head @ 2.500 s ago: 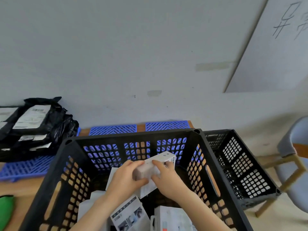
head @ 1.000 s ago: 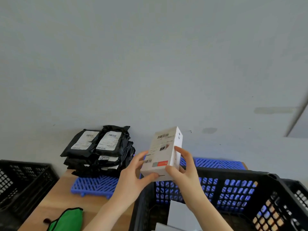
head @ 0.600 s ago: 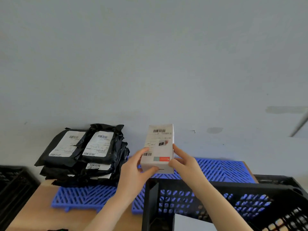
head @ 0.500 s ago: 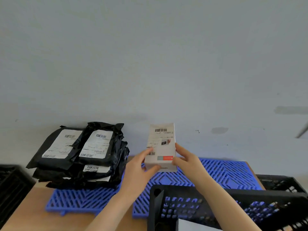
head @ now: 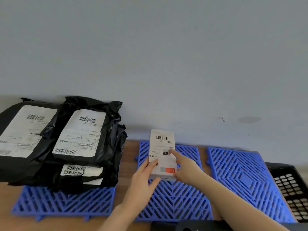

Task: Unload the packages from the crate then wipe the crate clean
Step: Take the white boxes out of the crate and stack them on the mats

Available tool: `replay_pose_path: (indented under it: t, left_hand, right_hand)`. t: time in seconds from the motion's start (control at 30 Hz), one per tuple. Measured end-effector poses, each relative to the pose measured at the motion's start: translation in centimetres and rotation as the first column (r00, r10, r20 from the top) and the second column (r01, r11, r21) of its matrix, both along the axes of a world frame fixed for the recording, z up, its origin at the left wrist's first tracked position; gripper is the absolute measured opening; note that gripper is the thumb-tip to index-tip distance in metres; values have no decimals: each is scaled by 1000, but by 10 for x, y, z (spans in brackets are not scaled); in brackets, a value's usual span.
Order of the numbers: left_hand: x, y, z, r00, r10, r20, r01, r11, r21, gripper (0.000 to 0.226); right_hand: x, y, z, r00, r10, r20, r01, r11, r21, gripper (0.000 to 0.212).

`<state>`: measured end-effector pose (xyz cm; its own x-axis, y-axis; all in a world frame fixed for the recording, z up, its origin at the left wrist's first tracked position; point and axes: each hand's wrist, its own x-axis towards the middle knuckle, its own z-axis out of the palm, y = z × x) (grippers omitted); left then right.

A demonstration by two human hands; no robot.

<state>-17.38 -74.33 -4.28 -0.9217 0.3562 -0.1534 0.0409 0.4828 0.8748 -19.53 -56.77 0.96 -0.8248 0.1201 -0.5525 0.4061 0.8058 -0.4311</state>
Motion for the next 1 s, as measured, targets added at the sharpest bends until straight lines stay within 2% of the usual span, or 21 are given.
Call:
replay_pose_path:
  t: [0.07,0.17,0.4,0.73,1.0]
  left_hand:
    - [-2,0,-16,1000,-5,22,5,1000,-29,56]
    - [-2,-3,-38,998,9,66,-5,999,-51,57]
    - [3,-10,-77,992,2,122,8,997,-81,67]
    - [0,-14,-85,993,-110,31,113,988,-102,78]
    - [-11,-16,-66,984,-148,101,161,977,-138,77]
  right_hand:
    - [-9,-4,-11,995,76,69,-81,994,75,79]
    - [-14,-9,-29,980,122,155,-138,986,94,81]
    - [-17,-14,-61,956,216,197,-235,969,80,92]
    - [-22,-11,-62,903,391,180,-418,896,150,107]
    - [-28,-1,-44,891,365,272,-403,910,100,95]
